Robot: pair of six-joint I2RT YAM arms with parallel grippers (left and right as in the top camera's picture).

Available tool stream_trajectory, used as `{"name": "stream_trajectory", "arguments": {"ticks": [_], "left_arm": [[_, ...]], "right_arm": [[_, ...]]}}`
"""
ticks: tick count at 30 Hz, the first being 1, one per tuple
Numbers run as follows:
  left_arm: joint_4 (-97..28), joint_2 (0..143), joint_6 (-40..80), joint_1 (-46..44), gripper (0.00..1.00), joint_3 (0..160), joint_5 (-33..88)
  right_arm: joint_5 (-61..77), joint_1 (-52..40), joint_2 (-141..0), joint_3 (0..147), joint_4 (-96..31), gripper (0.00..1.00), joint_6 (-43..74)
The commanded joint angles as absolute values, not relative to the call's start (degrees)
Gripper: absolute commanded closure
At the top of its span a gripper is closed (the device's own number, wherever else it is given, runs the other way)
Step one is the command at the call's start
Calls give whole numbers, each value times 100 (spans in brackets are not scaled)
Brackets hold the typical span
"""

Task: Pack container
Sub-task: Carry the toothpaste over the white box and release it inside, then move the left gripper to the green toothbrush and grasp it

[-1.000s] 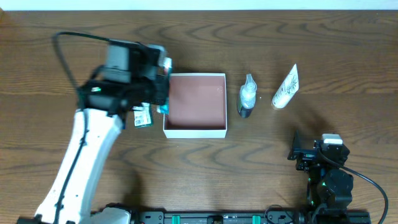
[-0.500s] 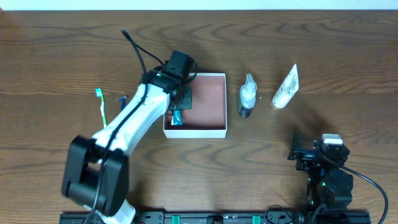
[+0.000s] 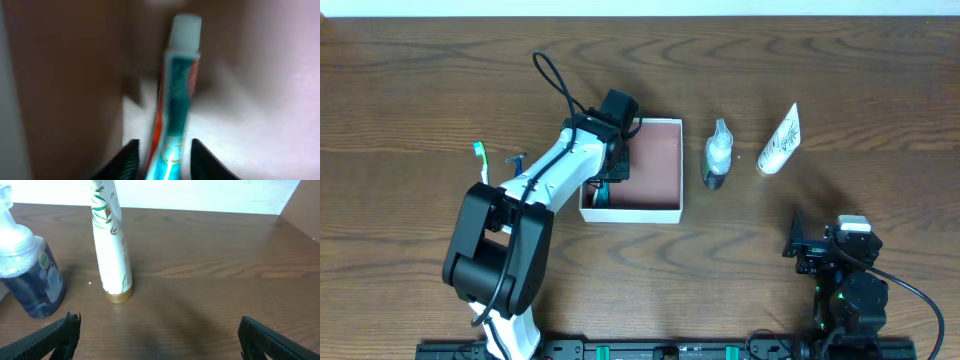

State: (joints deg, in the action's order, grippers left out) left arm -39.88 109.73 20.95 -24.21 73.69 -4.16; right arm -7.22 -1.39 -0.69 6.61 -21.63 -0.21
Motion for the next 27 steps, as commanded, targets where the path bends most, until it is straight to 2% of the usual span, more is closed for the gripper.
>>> {"name": "stream_trajectory", "arguments": {"ticks": [1, 5, 12, 14, 17, 20, 27], "left_arm": [[-4045, 10777, 2106, -2429, 57, 7544, -121], [-4042, 10374, 2108, -2429, 52, 7693, 419], [-4115, 9115, 1994, -2421, 50, 7915, 788], [-4206, 8707, 1632, -2370, 47, 7915, 528], [-4628, 8219, 1568, -2152, 43, 7915, -609], [-5116, 8018, 1452, -1632, 42, 7913, -1354], [-5544, 8453, 943, 51, 42, 7592, -1076]], "right_arm": [[-703, -104, -38, 646, -2165, 1, 80], [-703, -104, -38, 646, -2165, 1, 80], [-705, -104, -38, 646, -2165, 1, 80], [-703, -104, -38, 646, -2165, 1, 80], [-705, -104, -38, 646, -2165, 1, 80], [-703, -104, -38, 646, -2165, 1, 80], [-703, -104, -38, 646, -2165, 1, 80]]}}
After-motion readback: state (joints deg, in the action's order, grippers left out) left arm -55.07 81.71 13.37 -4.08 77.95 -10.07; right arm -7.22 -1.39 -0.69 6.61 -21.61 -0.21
